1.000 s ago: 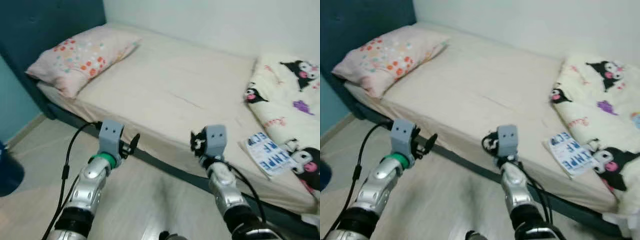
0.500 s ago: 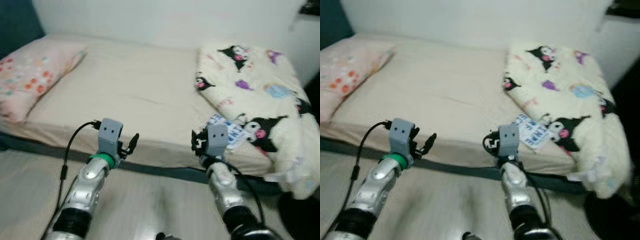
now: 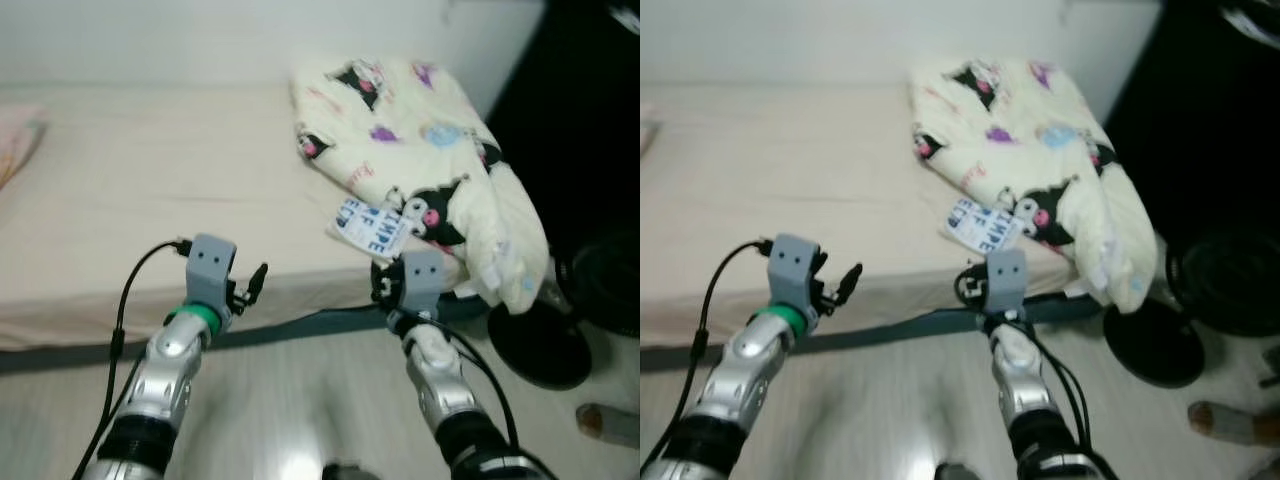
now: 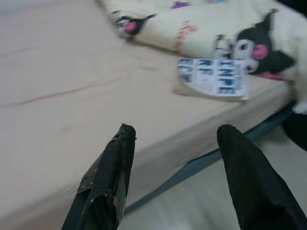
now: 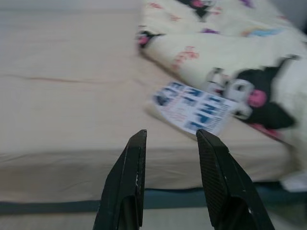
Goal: Clean up the room
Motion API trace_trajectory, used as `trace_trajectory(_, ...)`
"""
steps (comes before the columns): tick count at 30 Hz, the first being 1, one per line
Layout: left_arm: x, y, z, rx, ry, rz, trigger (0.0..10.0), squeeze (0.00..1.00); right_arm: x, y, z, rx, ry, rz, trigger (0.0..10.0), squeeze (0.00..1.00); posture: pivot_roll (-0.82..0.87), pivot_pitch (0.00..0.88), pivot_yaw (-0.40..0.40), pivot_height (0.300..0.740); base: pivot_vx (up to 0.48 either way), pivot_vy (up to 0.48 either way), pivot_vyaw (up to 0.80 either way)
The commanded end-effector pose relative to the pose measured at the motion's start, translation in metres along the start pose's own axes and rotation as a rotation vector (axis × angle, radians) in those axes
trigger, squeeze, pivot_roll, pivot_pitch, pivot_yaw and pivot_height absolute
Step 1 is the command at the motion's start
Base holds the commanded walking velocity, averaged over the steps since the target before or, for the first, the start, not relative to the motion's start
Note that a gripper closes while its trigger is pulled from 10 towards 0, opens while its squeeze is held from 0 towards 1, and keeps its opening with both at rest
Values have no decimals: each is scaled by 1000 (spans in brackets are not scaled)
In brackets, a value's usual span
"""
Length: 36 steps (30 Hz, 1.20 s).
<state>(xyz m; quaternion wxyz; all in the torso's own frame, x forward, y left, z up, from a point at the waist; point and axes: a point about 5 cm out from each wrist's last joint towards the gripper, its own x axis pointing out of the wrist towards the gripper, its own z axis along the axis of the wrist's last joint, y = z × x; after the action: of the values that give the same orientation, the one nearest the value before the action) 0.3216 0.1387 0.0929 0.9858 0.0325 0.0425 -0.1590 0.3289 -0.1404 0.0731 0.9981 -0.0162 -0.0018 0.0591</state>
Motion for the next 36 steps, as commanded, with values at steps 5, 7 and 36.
trace_trajectory(5, -1, 0, -4, 10, 10, 4, 10000, 0, 0, -2, 1, -4, -8, -14, 10000, 0, 27, 44, 69, 726, 450, 0, 0)
trace_trajectory(7, -1, 0, -4, 10, 10, 4, 10000, 0, 0, -2, 1, -4, -8, -14, 10000, 0, 27, 44, 69, 726, 450, 0, 0)
trace_trajectory(36, -7, -1, -13, 32, 43, -19, 10000, 0, -4, -8, -4, 19, 15, -43, 10000, 0, 24, 55, 69, 726, 303, 0, 0)
